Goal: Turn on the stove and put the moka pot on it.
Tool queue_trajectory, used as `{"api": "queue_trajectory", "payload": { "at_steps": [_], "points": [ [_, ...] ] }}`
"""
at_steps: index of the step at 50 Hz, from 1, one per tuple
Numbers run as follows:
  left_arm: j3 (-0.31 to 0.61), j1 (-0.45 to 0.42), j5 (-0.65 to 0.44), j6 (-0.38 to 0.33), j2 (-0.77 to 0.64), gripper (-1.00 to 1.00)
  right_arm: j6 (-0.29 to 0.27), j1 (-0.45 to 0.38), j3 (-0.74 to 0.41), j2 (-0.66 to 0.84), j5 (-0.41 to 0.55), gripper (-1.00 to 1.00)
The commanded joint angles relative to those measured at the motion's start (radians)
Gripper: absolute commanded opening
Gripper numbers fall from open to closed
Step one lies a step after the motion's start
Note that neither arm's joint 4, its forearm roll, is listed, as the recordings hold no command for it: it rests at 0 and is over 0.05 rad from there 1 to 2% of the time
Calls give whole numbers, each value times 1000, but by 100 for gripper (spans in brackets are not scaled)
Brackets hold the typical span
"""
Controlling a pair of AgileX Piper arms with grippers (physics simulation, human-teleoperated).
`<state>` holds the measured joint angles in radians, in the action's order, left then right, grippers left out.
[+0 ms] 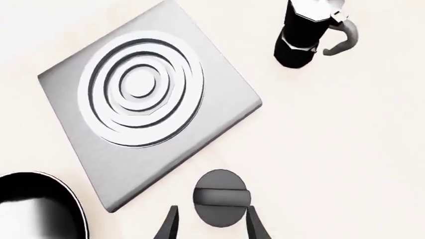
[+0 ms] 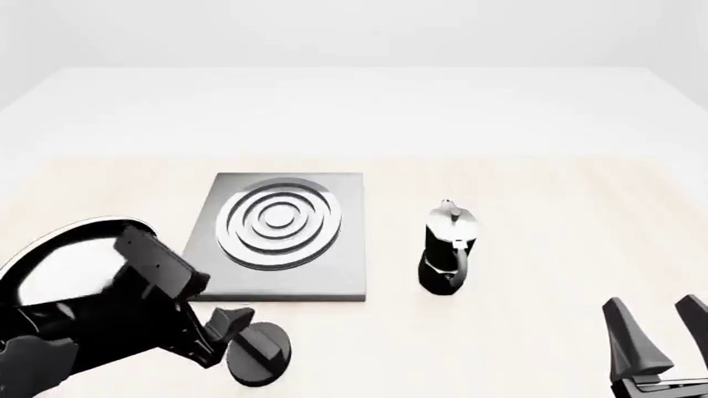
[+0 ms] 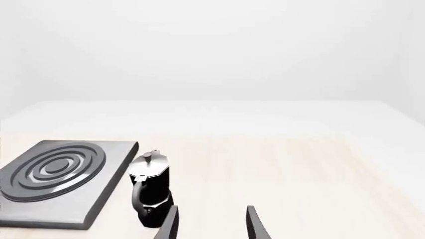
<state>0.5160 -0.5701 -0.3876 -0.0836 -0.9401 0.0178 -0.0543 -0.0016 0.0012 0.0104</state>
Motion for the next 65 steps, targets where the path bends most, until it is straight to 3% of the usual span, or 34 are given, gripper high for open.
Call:
{"api": "queue_trajectory", "payload": {
  "at_steps": [1,5,6,8,10,11,22,25,26,32,34,38,45,47,53,57,65],
  "points": [
    [100,44,-129,72,156,100,2,-9,0,-1,2,100],
    [81,97,-113,89,210,100,1,-5,0,-1,1,100],
    [91,93,-117,146,249,100,1,-5,0,-1,0,100],
    [98,100,-115,161,281,100,0,-6,0,-1,1,100],
    [88,94,-113,239,331,100,-1,-9,0,-1,0,100],
    [74,115,-111,207,341,100,-1,-9,0,-1,0,100],
    [72,194,-160,216,442,100,16,-10,-93,95,18,100],
    [75,199,-173,208,453,100,-7,-15,-133,176,-5,100],
    [78,203,-181,207,462,100,-42,-6,-156,199,-10,100],
    [88,218,-195,205,490,100,-82,-48,-245,395,-42,100],
    [89,215,-192,206,501,100,-55,-81,-281,483,-59,100],
    [87,214,-188,210,513,100,-88,-103,-346,593,-67,100],
    [65,213,-167,224,527,100,-33,-170,-508,756,-18,100],
    [53,214,-158,225,528,100,-77,-164,-550,803,-9,100],
    [42,208,-158,241,547,100,-67,-201,-631,913,39,100],
    [33,210,-158,244,556,100,8,-233,-681,1000,74,100],
    [14,210,-161,258,580,100,43,-279,-724,1083,104,100]
  ]
}}
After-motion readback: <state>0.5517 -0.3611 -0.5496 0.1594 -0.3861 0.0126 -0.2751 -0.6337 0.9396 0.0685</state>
